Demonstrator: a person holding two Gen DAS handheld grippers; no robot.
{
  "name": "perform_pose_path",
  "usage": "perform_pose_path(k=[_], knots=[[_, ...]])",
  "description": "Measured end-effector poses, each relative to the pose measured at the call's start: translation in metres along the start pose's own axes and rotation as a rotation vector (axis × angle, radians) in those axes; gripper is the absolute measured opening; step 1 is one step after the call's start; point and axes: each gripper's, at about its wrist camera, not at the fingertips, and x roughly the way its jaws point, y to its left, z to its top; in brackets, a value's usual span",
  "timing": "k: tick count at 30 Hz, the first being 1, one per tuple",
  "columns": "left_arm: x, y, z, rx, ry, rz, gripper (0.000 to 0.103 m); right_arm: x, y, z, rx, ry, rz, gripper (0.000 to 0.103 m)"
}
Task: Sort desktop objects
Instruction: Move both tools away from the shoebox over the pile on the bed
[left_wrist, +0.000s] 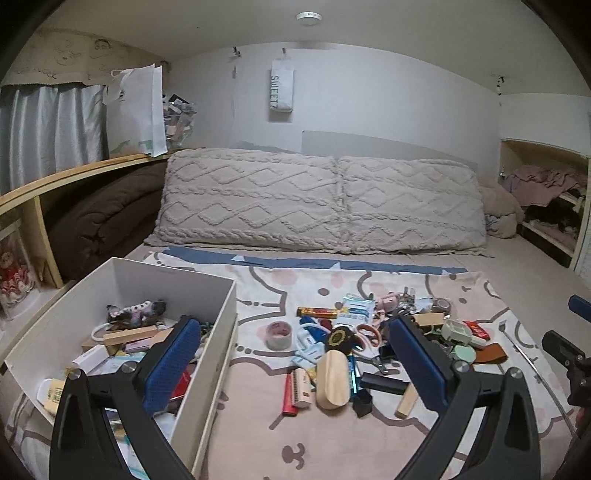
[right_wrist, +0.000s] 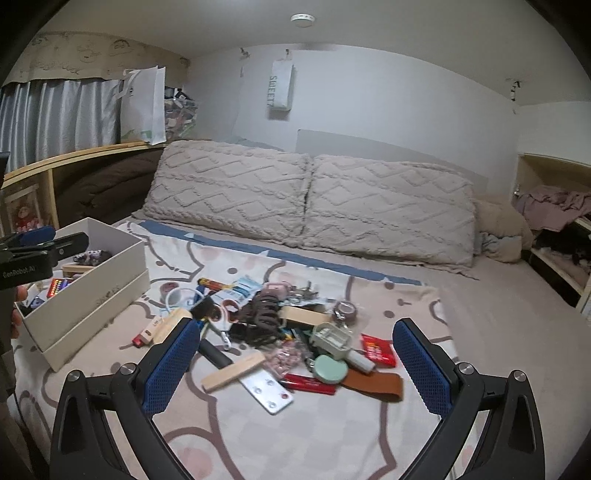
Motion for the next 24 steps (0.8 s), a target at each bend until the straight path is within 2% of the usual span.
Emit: perform_pose_path(k=[3,9,17,24], knots=[[-0.001,0.000,-0.002,-0.019,-0.018,-0.021,0.103,-0.005,-0.010,-0.005,0.013,-0.002,-0.019,0.103],[0.002,-0.002,-0.007,-0.015,-0.024,-0.017,0.103,-0.004,-0.028,-0.011,0.065,0.005,-0.038,0.103],[0.022,-0.009,-0.022,-0.001,0.033,-0.063,0.103,0.008,-0.041,-0.026,0.120,0.039,-0.046,0.103],[0.040,-0.025,-0.041,0.059,0.100,-0.117,0.103,0.032,-0.033,-0.040,0.135,0.110,0.010,0.103]])
